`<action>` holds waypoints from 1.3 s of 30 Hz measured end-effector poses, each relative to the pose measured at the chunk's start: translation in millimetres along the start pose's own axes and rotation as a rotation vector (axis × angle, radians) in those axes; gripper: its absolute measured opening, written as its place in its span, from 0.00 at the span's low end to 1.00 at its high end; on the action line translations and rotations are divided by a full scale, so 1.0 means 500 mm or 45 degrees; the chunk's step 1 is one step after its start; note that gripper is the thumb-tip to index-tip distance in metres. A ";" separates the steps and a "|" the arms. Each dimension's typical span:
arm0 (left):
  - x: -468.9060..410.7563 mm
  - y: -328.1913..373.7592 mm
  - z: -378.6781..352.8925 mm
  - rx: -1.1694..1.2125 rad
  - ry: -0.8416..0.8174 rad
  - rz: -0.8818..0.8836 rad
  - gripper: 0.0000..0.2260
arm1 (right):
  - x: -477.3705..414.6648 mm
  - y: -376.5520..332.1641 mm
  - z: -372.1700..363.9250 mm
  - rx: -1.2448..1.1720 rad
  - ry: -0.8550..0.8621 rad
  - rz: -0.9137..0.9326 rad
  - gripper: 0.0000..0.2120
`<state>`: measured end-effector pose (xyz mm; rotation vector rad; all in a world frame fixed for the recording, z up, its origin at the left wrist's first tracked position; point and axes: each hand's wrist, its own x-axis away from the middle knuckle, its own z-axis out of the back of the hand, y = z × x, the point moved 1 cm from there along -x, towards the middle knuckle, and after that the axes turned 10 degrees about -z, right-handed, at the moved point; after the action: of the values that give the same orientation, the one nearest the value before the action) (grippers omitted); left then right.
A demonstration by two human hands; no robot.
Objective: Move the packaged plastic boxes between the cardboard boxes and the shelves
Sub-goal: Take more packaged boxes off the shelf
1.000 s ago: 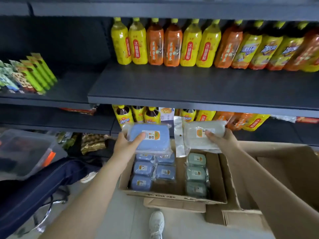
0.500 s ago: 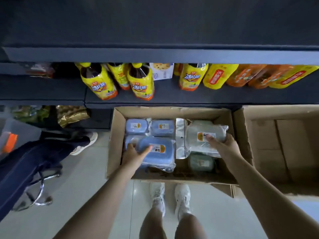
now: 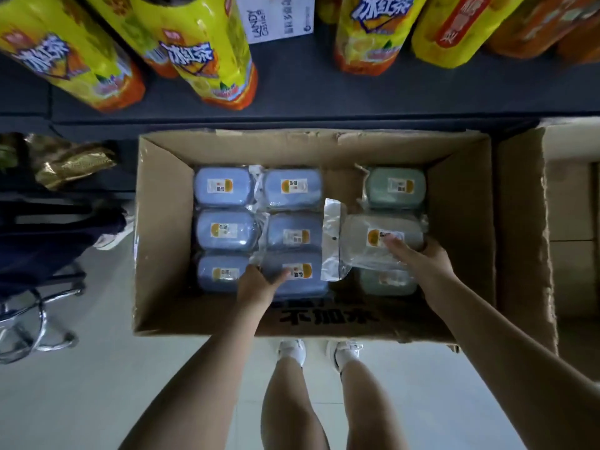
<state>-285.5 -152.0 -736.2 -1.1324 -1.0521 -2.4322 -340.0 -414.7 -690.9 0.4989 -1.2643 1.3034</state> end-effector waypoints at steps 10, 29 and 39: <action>-0.056 -0.021 -0.047 -0.189 0.016 -0.031 0.23 | -0.063 0.027 -0.034 0.055 0.031 0.036 0.28; -0.041 0.035 -0.008 -0.877 -0.071 -0.366 0.16 | -0.018 0.010 0.007 0.179 0.083 0.141 0.31; 0.105 0.208 0.070 -0.342 -0.214 -0.558 0.13 | 0.171 -0.075 0.102 0.281 0.178 0.334 0.28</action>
<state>-249.1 -197.2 -629.3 -1.3244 -1.1487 -2.9344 -345.7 -432.6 -586.1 0.3969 -1.1010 1.6811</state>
